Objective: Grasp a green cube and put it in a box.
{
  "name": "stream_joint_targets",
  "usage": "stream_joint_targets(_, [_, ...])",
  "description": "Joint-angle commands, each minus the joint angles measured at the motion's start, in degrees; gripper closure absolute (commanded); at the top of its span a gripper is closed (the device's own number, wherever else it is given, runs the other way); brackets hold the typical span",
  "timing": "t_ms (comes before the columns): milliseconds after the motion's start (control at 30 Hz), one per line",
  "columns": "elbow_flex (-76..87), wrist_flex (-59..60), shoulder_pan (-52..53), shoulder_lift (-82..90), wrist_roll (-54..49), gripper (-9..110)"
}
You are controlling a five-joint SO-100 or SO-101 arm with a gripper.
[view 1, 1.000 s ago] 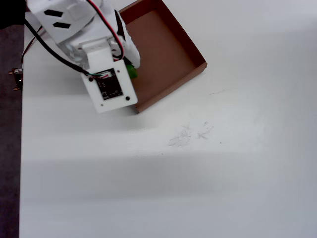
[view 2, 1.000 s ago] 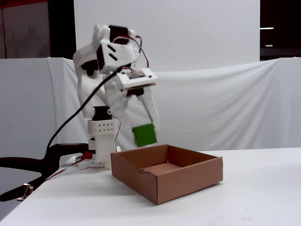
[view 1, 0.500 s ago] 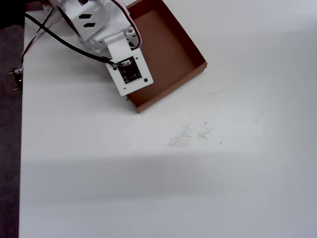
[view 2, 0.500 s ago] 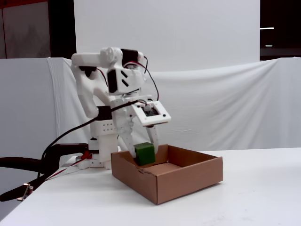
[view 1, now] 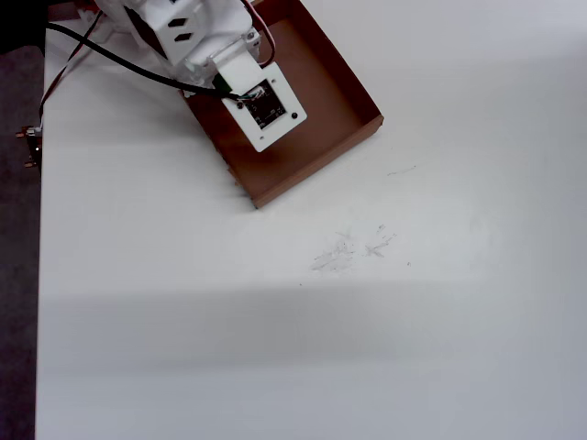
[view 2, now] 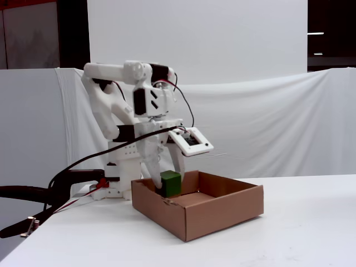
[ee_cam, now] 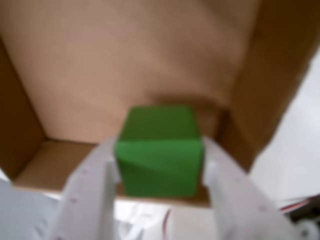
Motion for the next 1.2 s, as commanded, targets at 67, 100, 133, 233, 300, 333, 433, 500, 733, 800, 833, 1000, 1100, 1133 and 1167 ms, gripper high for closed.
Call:
stream_joint_targets(67, [-1.32, 0.79, 0.09, 0.18, -8.79, 89])
stream_joint_targets(100, [-1.67, 1.67, 0.26, 0.18, -11.78, 89])
stream_joint_targets(133, [-1.85, 2.37, 0.7, 0.09, -14.41, 89])
stream_joint_targets(233, [-1.67, 2.2, 1.49, -0.26, -18.81, 89])
stream_joint_targets(300, [-2.02, 1.76, 2.11, -0.79, -20.3, 89])
stream_joint_targets(333, [-2.55, 1.67, 2.37, -1.14, -20.74, 89])
stream_joint_targets(433, [-3.87, 0.62, 2.64, -2.29, -21.09, 89])
stream_joint_targets(500, [-4.57, -0.62, 2.72, -2.99, -21.09, 89])
stream_joint_targets(733, [-5.54, -2.72, 1.93, -3.96, -21.09, 89])
stream_joint_targets(800, [-4.92, -2.99, 1.41, -3.96, -21.09, 89])
stream_joint_targets(833, [-4.39, -3.52, 1.23, -3.96, -21.09, 89])
stream_joint_targets(1000, [-2.37, -8.44, 0.18, -4.57, -21.09, 89])
stream_joint_targets(1100, [-2.29, -9.05, -1.05, -5.8, -20.92, 89])
stream_joint_targets(1133, [-2.29, -9.05, -1.32, -6.24, -20.74, 89])
stream_joint_targets(1167, [-2.29, -9.14, -1.49, -6.77, -20.65, 89])
